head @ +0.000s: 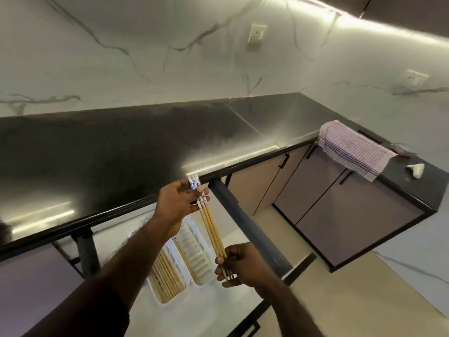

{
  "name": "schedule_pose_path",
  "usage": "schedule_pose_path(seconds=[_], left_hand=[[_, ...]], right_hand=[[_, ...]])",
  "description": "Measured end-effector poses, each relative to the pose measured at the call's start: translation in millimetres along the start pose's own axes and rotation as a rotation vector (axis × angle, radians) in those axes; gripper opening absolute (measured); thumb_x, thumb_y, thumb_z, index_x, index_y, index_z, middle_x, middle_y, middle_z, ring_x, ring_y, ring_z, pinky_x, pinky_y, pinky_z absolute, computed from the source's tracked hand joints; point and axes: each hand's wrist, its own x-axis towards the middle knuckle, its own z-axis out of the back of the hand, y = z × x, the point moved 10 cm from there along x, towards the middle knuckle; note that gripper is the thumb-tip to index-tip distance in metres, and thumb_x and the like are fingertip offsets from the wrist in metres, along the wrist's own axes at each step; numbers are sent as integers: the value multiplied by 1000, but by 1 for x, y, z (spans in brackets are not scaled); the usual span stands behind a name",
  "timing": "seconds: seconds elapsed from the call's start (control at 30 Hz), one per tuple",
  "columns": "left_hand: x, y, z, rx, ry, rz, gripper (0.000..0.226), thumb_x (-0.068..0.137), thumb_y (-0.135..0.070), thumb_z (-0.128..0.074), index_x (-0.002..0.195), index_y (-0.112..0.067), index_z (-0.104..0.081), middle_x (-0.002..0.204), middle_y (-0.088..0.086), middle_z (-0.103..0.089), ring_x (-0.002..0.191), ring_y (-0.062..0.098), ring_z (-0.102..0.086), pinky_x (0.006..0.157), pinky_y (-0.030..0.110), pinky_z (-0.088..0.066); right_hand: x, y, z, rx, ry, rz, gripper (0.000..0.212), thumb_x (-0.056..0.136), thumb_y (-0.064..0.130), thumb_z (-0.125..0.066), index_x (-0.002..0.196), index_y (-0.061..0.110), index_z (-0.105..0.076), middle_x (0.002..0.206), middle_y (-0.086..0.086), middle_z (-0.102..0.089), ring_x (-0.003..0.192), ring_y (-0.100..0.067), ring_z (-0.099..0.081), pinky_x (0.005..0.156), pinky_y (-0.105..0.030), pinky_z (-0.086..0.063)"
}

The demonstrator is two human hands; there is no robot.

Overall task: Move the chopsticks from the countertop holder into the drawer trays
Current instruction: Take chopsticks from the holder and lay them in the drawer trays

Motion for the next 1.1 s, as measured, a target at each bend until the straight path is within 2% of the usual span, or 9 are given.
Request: schedule_pose_path(seconds=[0.17,0.33,0.43,0.63,0.8,0.9,0.97,1.03,1.1], left_hand=[[43,52,10,66,-2,100,15,89,-11,-63,102,-4,-64,94,10,-76,85,22,-75,66,28,-60],[72,95,38,170,-181,133,11,89,-8,-65,98,-4,-67,92,13,-74,83,24,-73,70,31,-61],[80,122,53,329,-259,124,12,86,-9,-69,98,-4,-68,90,14,-73,86,28,-72,82,42,-59],[94,157,71,817,-279,73,9,87,-21,-69,95,-16,-70,83,-1,-72,79,15,-69,78,41,-58],[104,183,72,1141,-201,72,17,89,-18,-64,105,-15,-66,107,5,-68,97,20,-65,82,40,-56],[106,193,70,1226,-188,83,20,91,-22,-62,110,-16,-64,113,5,-66,101,20,-63,82,35,-56],[107,204,69,1261,-150,126,21,92,-27,-61,111,-17,-64,113,4,-66,101,18,-64,82,34,-55],[108,214,67,1341,-95,151,25,93,-31,-59,115,-20,-64,121,4,-62,114,19,-58,93,40,-51],[109,220,68,1424,-57,166,26,95,-32,-55,117,-21,-63,126,4,-60,121,21,-54,98,42,-48]], right_hand=[[48,-26,-1,-46,3,-80,15,94,13,-60,89,5,-71,79,-11,-73,71,-19,-70,66,-32,-60],[95,-49,-8,-88,3,-106,17,92,1,-56,88,-10,-69,77,-16,-69,65,-21,-66,65,-33,-58],[122,-65,-20,-100,33,-151,19,89,-4,-52,79,-6,-68,71,-14,-66,60,-23,-63,64,-35,-58],[163,-99,-34,-151,34,-297,26,79,-9,-46,65,5,-62,59,-5,-61,49,-21,-59,54,-30,-52],[187,-123,-42,-266,12,-356,25,80,1,-54,57,10,-60,55,-4,-65,41,-18,-60,48,-26,-52],[194,-134,-48,-401,29,-372,16,77,8,-67,64,10,-57,68,-11,-72,50,-22,-66,56,-33,-61],[197,-138,-52,-484,44,-377,13,78,14,-72,81,6,-63,83,-12,-74,67,-24,-72,68,-37,-62],[199,-138,-54,-544,28,-351,22,82,22,-71,97,8,-65,95,-8,-73,83,-24,-73,77,-33,-60],[200,-133,-53,-644,12,-313,24,86,28,-65,102,10,-62,104,-4,-70,95,-23,-69,79,-22,-51]])
